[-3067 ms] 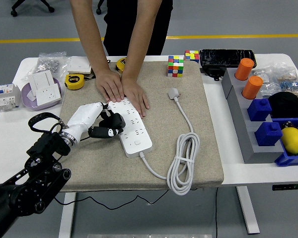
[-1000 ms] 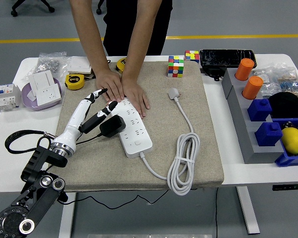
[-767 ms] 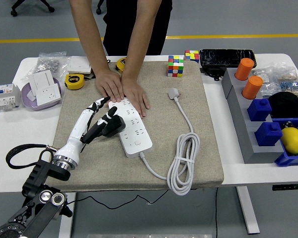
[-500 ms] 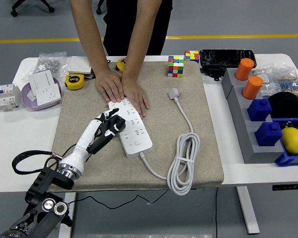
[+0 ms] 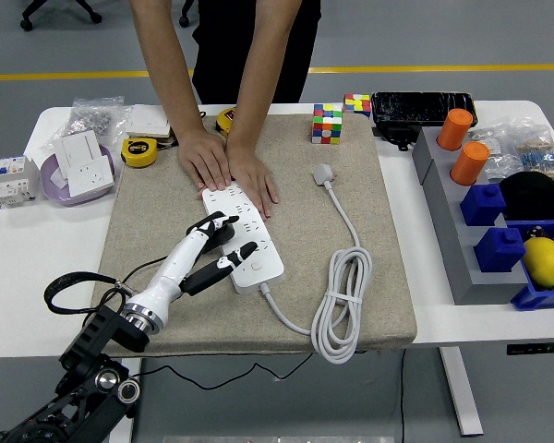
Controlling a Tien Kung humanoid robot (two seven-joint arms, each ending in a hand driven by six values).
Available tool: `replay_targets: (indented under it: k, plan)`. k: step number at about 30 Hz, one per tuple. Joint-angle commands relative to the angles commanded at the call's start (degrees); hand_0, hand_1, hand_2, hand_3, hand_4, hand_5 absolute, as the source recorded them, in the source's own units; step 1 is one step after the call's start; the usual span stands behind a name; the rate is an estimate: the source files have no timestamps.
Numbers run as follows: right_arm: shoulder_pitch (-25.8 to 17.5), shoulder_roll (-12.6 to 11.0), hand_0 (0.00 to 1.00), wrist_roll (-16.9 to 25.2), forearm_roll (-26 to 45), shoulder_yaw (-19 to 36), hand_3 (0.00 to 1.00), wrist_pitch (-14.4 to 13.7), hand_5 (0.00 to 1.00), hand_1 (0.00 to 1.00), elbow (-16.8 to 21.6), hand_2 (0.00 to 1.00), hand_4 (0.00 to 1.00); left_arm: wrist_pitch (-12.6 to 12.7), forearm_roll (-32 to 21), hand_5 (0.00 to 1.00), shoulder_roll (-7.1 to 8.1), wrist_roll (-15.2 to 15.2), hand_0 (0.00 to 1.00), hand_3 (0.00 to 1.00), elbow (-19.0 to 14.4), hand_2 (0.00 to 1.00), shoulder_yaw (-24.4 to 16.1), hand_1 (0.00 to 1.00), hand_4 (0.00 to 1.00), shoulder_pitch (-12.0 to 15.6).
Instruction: Pick up the plug,place it near the board,insert it into the board,press the button
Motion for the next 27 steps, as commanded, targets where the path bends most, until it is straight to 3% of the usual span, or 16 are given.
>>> replay_targets:
  k: [8,21,27]
  plan:
    - [-0.1,0.0,0.878,-0.2,-0.4,0.4,0.722,0.0,0.680,0.728,0.0,0.719,0.998,-1.0,7.0,0.998,0.22,1.4,0.998,0.912,-0.1,0.931,1.7,0.968,0.998,-1.4]
    - [0.0,-0.1,0.878,-0.2,-0.2,0.1,0.721,0.0,0.680,0.729,0.0,0.719,0.998,-3.1,12.3,0.998,0.29,4.0,0.998,0.911,0.0,0.922,2.2,0.959,0.998,-2.0]
    - [0.0,-0.2,0.878,-0.2,-0.3,0.1,0.720,0.0,0.680,0.728,0.0,0.718,0.998,-2.8,13.6,0.998,0.44,4.1,0.998,0.910,-0.8,0.924,1.9,0.958,0.998,-2.1]
